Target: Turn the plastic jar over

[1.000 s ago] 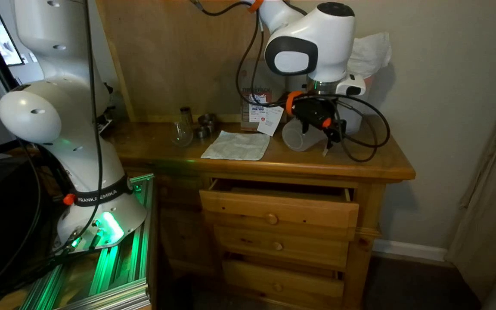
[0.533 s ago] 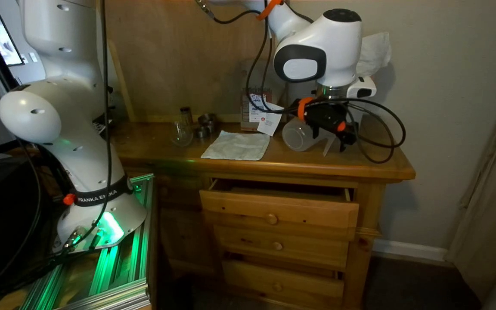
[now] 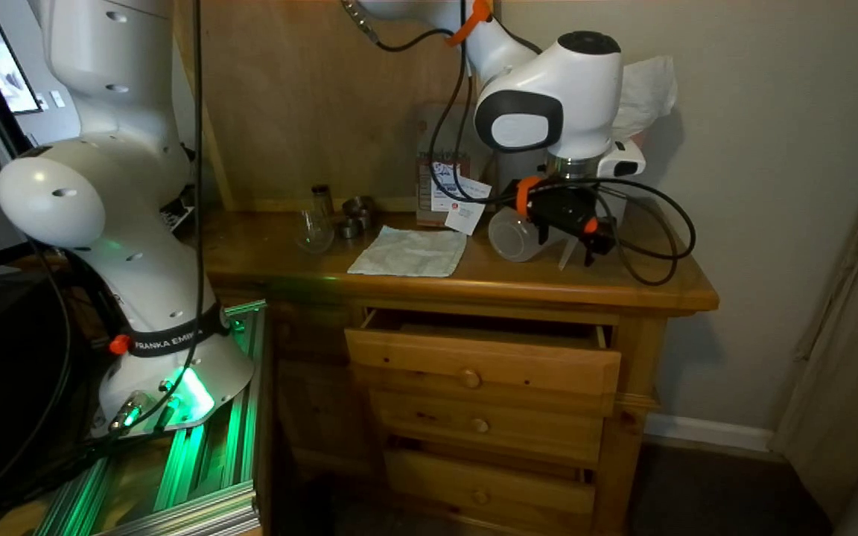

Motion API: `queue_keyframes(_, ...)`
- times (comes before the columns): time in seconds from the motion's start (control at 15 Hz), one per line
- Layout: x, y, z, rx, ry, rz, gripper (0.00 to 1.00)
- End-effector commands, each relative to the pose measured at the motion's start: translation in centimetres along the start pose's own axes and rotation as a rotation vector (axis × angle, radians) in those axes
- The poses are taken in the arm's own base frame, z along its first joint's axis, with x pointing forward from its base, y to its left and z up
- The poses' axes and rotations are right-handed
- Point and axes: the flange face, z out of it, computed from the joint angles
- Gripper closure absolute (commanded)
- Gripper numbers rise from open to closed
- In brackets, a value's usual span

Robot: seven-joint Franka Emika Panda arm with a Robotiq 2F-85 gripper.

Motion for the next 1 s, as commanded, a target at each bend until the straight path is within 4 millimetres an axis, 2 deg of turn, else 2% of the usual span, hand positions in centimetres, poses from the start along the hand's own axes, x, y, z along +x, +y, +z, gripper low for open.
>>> queue_keyframes(0.0,0.2,0.0,0.8,-0.001,0.002,-0.027,0.0)
queue_keyframes(0.07,0.2,-0.1,0.9,0.001,0.002,-0.027,0.0)
queue_keyframes(0.2,0.1,0.0,1.3,0.0,0.0,-0.024,0.08)
queue_keyframes(0.33,0.0,0.1,1.5,0.0,-0.002,-0.023,0.29)
queue_keyframes(0.47,0.0,0.1,1.7,-0.003,-0.002,-0.024,0.44)
queue_keyframes(0.93,-0.1,0.1,1.9,-0.002,-0.002,-0.019,0.92)
